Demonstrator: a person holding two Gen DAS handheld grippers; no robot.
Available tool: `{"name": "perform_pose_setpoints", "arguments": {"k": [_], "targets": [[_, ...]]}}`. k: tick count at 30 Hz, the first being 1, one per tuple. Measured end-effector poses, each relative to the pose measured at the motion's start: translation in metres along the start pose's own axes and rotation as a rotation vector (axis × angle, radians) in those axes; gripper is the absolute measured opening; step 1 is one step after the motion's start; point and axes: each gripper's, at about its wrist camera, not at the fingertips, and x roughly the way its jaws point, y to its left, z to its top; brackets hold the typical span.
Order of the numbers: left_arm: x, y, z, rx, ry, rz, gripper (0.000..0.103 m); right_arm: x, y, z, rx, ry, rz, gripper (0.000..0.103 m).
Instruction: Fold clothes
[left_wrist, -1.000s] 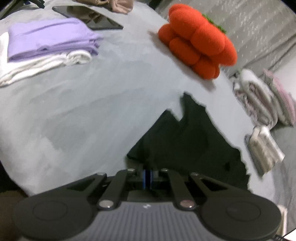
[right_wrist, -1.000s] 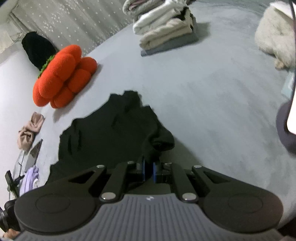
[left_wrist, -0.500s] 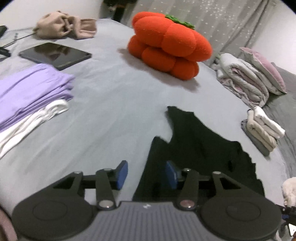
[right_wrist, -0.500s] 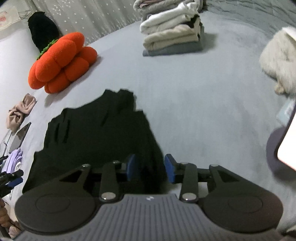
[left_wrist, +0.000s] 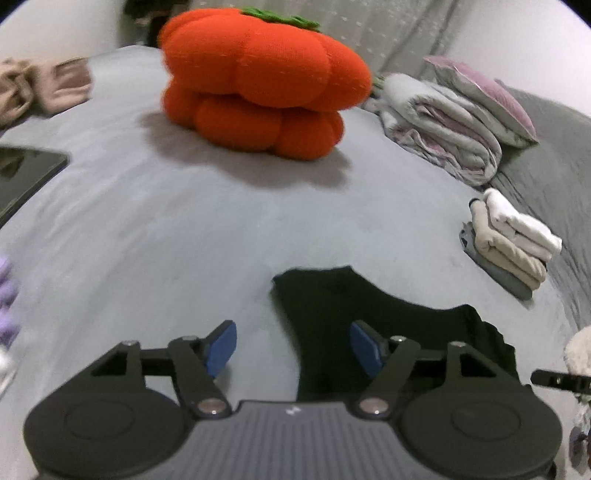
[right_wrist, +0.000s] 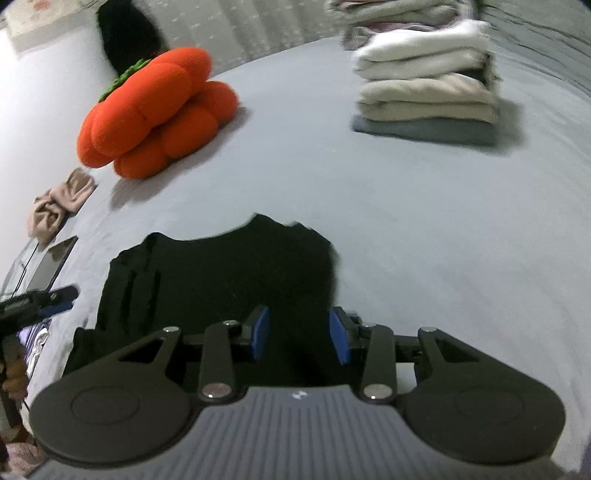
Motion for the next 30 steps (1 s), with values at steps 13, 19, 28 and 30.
{"name": "perform_pose_setpoints", "arguments": {"k": [13,19,28,30], "targets": [[0.079,-0.023,0.043,0.223,0.077,-0.033,0.069,0.077,0.017,0.053,-0.114,0.047,0.016,0.048],[0.103,-0.032,0.050,0.213,0.130,-0.057,0.011,0.106,0.023,0.056,-0.171,0.068,-0.026,0.044],[0.061,-0.049,0.051,0.252,0.009,-0.062,0.004,0.083,0.027,0.058,-0.190,-0.021,-0.071,0.003],[0.045,-0.052,0.049,0.267,-0.026,-0.067,0.004,0.068,0.029,0.055,-0.189,-0.046,-0.068,0.003]]}}
